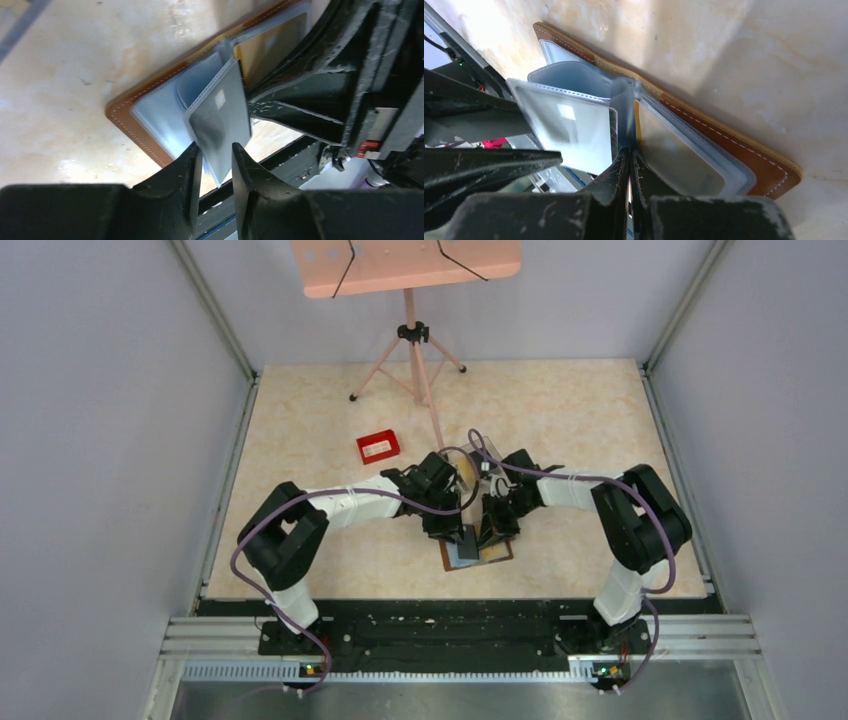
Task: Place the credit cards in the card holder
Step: Turn over the card slot in the card holder, then pick up the credit card from the storage box.
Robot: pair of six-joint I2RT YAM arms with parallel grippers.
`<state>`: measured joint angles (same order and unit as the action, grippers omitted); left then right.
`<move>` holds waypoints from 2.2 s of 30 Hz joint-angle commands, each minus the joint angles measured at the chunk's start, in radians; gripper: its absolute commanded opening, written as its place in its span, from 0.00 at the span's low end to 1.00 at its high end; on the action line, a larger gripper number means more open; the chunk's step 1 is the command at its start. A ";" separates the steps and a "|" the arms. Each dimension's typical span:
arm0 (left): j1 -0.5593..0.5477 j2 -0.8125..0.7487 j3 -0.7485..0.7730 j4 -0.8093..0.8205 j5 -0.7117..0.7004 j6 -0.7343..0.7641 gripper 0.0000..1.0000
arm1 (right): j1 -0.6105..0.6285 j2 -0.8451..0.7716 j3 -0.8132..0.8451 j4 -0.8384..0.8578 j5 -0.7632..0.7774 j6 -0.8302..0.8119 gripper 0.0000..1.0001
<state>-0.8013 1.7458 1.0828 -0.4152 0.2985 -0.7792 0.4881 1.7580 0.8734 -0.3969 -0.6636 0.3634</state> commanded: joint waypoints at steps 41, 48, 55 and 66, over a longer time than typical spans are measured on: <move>-0.042 0.370 0.437 -0.034 0.405 0.111 0.50 | -0.156 -0.214 0.232 -0.408 0.442 -0.144 0.03; -0.040 0.378 0.569 -0.164 0.314 0.227 0.51 | -0.159 -0.182 0.253 -0.389 0.371 -0.161 0.09; 0.025 0.281 0.599 -0.179 0.143 0.305 0.53 | -0.159 -0.084 0.380 -0.371 0.296 -0.170 0.26; 0.266 0.060 0.336 0.057 0.113 0.195 0.56 | -0.150 0.115 0.665 -0.370 0.190 -0.195 0.56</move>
<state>-0.6167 1.9083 1.5276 -0.5014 0.4168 -0.5125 0.3309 1.8236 1.4292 -0.7860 -0.4183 0.1890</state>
